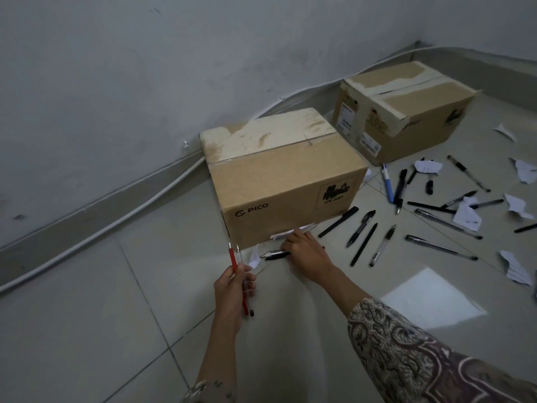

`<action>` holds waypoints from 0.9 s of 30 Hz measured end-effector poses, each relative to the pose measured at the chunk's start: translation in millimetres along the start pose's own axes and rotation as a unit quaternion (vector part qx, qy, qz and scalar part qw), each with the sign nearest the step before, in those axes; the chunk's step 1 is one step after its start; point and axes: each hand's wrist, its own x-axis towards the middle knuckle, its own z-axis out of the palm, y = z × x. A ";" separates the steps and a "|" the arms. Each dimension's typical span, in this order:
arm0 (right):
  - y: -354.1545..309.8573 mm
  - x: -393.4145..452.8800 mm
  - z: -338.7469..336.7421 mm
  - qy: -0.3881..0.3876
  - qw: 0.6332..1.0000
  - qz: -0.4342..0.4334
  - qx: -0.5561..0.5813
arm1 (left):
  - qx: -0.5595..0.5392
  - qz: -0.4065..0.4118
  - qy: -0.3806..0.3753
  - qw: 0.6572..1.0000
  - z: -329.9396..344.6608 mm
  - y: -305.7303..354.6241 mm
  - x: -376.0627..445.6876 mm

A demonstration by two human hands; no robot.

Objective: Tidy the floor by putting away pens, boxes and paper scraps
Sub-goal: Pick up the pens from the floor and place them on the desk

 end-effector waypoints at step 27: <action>27.7 -51.0 -62.1 -0.156 0.761 0.217 0.591 | -0.013 -0.040 -0.100 0.994 84.8 0.3 -33.3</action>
